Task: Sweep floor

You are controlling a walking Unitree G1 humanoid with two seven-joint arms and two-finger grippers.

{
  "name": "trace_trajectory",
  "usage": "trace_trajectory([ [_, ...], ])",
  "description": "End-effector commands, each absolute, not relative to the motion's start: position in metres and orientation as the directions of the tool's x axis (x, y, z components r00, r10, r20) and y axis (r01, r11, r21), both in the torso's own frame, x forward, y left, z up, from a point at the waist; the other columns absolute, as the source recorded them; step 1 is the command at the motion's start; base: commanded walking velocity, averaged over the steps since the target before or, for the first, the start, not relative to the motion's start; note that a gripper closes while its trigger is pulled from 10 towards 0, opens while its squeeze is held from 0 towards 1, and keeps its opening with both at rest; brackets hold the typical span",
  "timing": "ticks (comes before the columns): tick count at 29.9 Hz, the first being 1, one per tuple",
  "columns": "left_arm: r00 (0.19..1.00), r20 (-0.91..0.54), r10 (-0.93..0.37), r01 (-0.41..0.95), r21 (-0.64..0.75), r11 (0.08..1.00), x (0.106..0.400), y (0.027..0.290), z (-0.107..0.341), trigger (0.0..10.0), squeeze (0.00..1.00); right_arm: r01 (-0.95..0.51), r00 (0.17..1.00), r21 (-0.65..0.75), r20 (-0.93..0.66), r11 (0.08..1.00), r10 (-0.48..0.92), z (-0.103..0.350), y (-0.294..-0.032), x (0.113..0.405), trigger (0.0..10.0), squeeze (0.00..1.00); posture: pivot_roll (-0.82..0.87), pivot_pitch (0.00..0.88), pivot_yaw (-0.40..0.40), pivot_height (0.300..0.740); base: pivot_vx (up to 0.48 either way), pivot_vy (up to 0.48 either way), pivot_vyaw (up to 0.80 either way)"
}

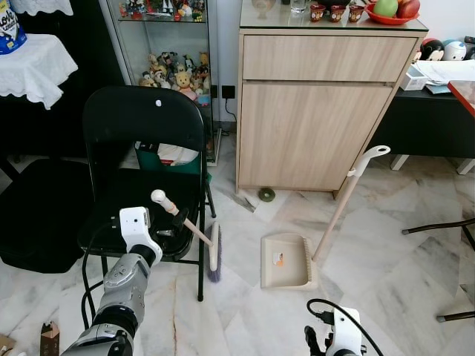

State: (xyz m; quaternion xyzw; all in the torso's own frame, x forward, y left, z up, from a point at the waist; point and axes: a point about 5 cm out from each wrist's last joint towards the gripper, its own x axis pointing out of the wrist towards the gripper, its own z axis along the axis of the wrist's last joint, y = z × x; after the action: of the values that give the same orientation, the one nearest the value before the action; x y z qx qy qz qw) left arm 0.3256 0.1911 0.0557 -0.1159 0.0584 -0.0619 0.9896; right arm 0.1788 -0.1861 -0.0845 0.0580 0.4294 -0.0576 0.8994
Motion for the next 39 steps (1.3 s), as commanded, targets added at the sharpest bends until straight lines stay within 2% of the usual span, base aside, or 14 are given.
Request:
trace_trajectory([
  [1,0.99,-0.085,-0.11,0.087,-0.242,0.966,0.33,0.19,0.06,10.0,0.0,0.153,0.63,0.052,-0.775,0.987,-0.056,-0.084,-0.185,0.179,10.0,0.0,-0.04,0.076,-0.01,0.74,0.0,0.0,0.0],
  [9,0.993,-0.099,-0.07,0.045,-0.235,0.971,0.335,0.185,0.062,10.0,0.0,0.16,0.632,0.05,-0.773,0.986,-0.063,-0.085,-0.186,0.177,10.0,0.0,-0.06,0.079,-0.003,0.74,0.0,0.0,0.0],
  [16,0.986,-0.132,-0.099,0.067,-0.224,0.972,0.337,0.176,0.059,10.0,0.0,0.167,0.63,0.049,-0.774,0.985,-0.068,-0.086,-0.187,0.174,10.0,0.0,-0.07,0.084,0.002,0.74,0.0,0.0,0.0],
  [25,0.985,-0.155,-0.076,0.041,-0.216,0.975,0.341,0.171,0.061,10.0,0.0,0.177,0.625,0.045,-0.776,0.983,-0.077,-0.087,-0.189,0.171,10.0,0.0,-0.09,0.093,0.004,0.74,0.0,0.0,0.0],
  [39,0.985,-0.155,-0.073,0.044,-0.183,0.982,0.336,0.179,0.056,10.0,0.0,0.18,0.619,0.046,-0.782,0.983,-0.076,-0.088,-0.189,0.167,10.0,0.0,-0.08,0.099,0.009,0.74,0.0,0.0,0.0],
])
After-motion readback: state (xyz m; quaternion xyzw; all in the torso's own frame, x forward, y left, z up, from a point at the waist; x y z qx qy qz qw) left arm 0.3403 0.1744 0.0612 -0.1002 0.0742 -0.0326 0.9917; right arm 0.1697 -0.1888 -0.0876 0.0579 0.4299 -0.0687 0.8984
